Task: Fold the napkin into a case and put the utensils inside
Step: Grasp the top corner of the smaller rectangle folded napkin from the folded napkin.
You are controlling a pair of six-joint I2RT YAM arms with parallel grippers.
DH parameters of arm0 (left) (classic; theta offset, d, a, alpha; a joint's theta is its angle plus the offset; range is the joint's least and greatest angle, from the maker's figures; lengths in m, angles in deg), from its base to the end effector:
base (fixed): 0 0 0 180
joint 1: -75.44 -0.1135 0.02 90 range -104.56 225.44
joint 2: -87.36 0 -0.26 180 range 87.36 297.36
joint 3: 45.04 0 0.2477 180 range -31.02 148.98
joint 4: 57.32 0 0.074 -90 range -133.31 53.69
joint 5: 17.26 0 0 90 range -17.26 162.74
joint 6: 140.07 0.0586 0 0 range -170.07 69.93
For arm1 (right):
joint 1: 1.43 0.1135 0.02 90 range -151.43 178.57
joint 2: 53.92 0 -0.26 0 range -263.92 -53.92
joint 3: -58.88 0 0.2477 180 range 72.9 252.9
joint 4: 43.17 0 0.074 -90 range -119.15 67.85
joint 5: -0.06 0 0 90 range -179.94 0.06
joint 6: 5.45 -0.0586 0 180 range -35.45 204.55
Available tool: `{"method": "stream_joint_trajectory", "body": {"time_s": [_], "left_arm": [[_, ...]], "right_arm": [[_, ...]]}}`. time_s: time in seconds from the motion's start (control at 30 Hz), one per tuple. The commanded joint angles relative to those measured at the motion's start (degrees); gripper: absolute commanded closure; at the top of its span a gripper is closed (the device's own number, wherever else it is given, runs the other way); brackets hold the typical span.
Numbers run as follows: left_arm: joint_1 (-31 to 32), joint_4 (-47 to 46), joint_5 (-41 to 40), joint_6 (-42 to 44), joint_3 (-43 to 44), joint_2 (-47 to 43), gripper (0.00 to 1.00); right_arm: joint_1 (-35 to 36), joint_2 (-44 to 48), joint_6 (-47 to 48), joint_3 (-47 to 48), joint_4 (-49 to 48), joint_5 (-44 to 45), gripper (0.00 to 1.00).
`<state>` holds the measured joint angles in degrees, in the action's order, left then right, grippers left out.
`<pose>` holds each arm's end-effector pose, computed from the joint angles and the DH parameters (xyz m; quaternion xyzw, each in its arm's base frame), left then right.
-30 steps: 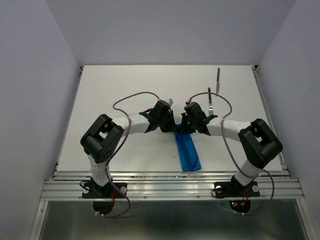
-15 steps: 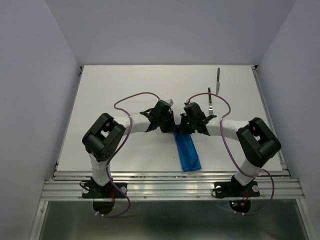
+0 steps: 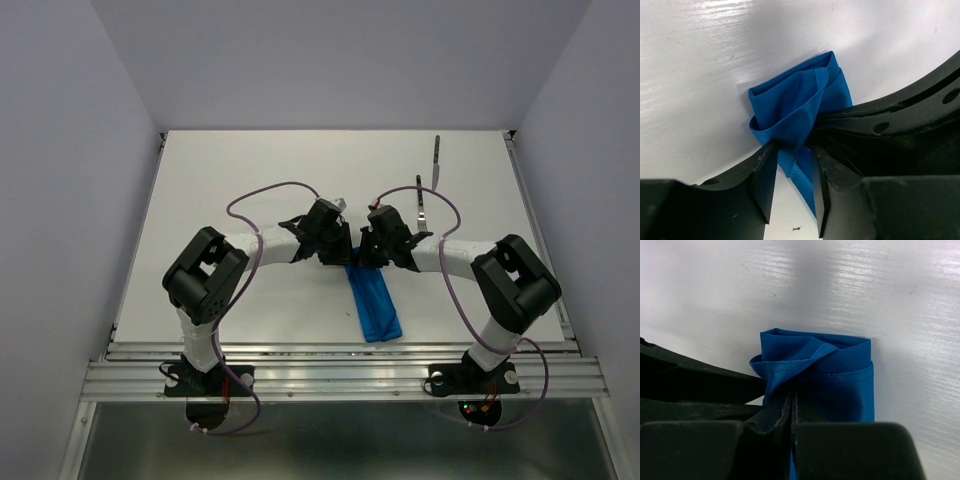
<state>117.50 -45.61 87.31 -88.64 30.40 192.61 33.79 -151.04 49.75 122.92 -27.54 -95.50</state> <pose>0.2880 -0.2797 0.1546 0.0796 0.9025 -0.3516 0.2357 0.2803 0.2048 0.1369 -0.0205 0.9346 0.2392 0.2624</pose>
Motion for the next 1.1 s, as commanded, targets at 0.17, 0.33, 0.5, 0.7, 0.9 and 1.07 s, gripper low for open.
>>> {"method": "stream_joint_trajectory", "body": {"time_s": [0.17,0.33,0.5,0.7,0.9,1.07], "left_arm": [[0.3,4.0,-0.7,2.9,2.6,-6.1,0.52],[0.1,4.0,-1.1,2.9,2.0,-7.8,0.55],[-0.9,3.7,-1.6,2.6,1.7,-8.3,0.73],[-2.6,2.7,-1.6,1.7,1.4,-7.7,1.0],[-3.7,1.0,-1.7,1.1,1.9,-5.9,1.0],[-3.7,1.2,-1.4,2.1,4.3,-1.7,1.0]], "right_arm": [[0.1,1.3,-0.1,-0.2,-2.2,-0.2,0.99],[0.1,1.9,-0.2,-0.3,-2.2,-0.8,0.99],[0.1,3.3,0.1,-0.1,-2.0,-1.3,0.99],[0.1,2.8,0.2,0.3,-1.8,-1.4,0.99],[0.1,2.4,0.1,0.3,-1.9,-1.2,0.99],[0.1,1.6,0.0,0.4,-2.3,-1.9,0.99]]}}
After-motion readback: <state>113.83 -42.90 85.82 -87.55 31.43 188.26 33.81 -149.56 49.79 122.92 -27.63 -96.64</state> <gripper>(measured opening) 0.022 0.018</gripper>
